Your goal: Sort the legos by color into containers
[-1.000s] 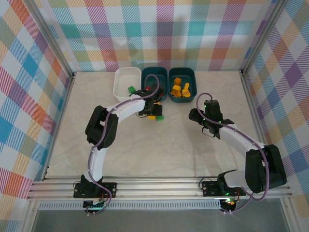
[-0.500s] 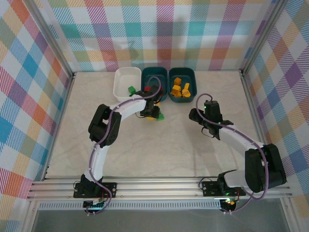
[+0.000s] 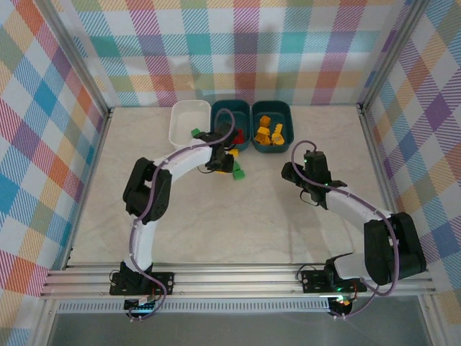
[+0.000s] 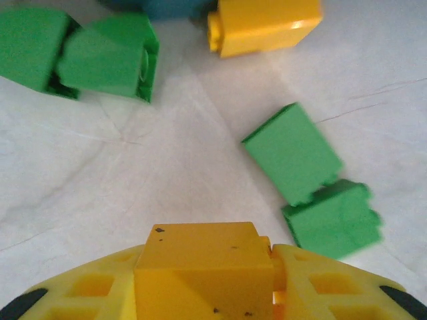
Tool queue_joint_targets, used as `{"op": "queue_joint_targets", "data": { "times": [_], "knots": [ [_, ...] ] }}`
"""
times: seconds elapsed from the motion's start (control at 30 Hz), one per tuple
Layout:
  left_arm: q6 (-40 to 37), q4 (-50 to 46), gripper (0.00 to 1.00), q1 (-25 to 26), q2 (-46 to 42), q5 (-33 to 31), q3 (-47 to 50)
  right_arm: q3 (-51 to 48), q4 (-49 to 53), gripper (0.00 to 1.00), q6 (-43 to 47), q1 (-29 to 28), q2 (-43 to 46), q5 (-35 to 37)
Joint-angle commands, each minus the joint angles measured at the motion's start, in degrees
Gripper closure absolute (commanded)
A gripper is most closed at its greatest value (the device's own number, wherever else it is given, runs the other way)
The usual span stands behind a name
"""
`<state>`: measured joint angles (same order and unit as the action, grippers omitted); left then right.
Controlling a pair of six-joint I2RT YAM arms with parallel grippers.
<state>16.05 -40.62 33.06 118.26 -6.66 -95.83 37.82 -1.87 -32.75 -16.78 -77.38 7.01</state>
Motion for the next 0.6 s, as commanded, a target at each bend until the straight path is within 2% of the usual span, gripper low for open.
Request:
{"op": "queue_joint_targets", "data": {
  "times": [0.0, 0.17, 0.57],
  "knots": [
    [1.7, -1.6, 0.64, -0.4, -5.3, 1.8, -3.7, -1.9, -4.2, 0.28, -1.2, -2.0, -1.7, 2.0],
    [4.9, -1.9, 0.65, 0.2, -2.2, 7.8, -11.2, -2.2, -5.9, 0.28, -1.9, -7.5, -3.0, 6.5],
    [10.9, -3.2, 0.66, 1.7, 14.8, 15.3, -37.1, -2.3, -7.6, 0.26, -8.1, -7.4, -4.6, 2.5]
  ]
}}
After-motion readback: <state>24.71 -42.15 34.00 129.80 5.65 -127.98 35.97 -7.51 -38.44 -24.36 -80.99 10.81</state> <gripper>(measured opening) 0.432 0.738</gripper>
